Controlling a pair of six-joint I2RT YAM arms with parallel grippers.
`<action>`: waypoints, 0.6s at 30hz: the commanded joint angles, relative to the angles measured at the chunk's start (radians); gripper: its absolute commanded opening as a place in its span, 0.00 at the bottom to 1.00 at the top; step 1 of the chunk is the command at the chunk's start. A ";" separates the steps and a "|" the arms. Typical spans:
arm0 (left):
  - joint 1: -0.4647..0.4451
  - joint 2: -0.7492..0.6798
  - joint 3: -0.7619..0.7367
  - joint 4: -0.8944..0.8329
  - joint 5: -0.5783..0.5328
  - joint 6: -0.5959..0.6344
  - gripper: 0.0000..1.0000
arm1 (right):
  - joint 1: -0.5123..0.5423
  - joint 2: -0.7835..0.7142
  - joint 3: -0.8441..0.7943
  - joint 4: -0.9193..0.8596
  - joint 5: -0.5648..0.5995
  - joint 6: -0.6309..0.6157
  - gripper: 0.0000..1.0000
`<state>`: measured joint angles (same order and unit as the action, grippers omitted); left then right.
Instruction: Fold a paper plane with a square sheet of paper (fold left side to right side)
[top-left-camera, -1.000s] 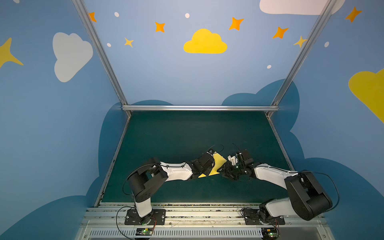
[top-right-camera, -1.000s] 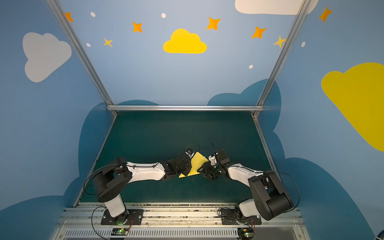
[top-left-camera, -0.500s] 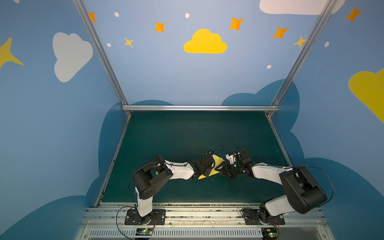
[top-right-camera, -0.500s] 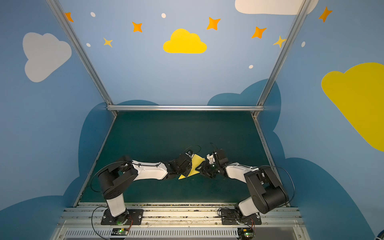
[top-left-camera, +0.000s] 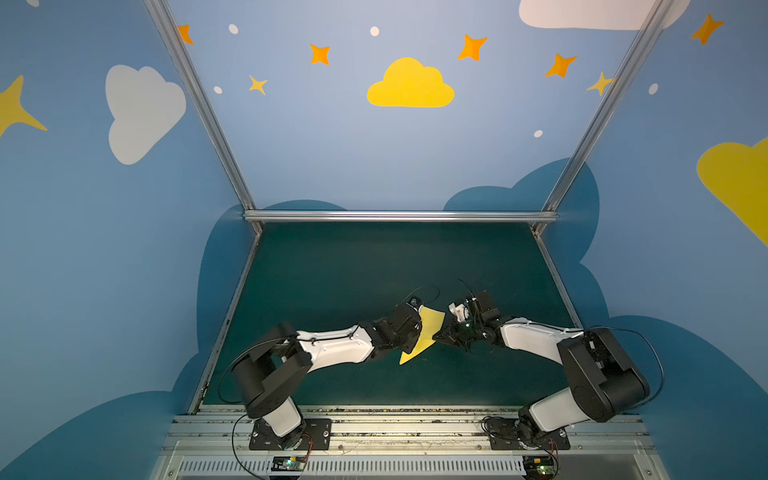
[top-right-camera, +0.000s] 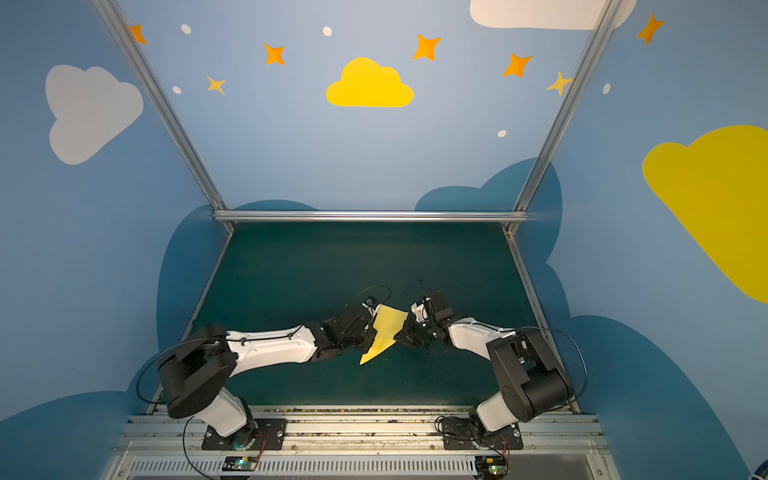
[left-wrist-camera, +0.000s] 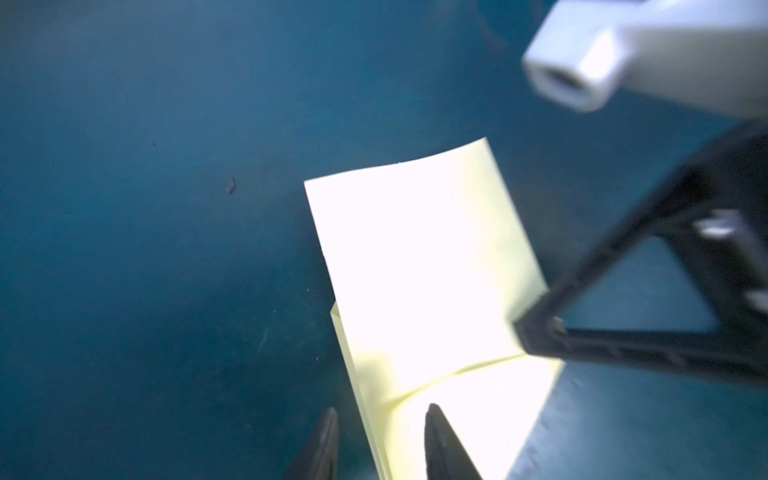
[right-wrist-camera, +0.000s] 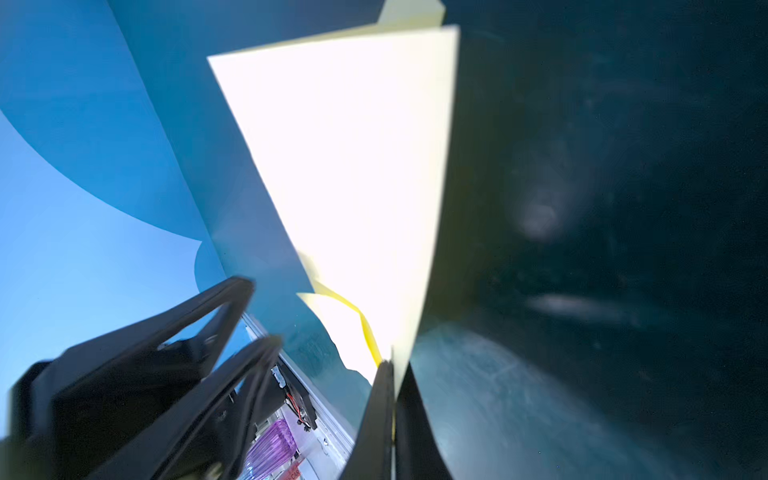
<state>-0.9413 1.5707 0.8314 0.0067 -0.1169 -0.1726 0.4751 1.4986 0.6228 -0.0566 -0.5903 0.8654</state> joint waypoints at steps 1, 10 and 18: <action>-0.022 -0.072 -0.059 -0.027 0.052 0.001 0.41 | 0.004 -0.046 0.027 -0.111 -0.009 -0.032 0.00; -0.169 -0.078 -0.113 0.034 -0.022 0.010 0.45 | 0.009 -0.102 0.045 -0.178 -0.006 -0.006 0.00; -0.210 0.014 -0.105 0.111 -0.125 0.019 0.52 | 0.017 -0.101 0.078 -0.180 -0.007 0.011 0.00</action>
<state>-1.1473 1.5684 0.7227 0.0731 -0.1822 -0.1680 0.4870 1.4113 0.6846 -0.2146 -0.5934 0.8650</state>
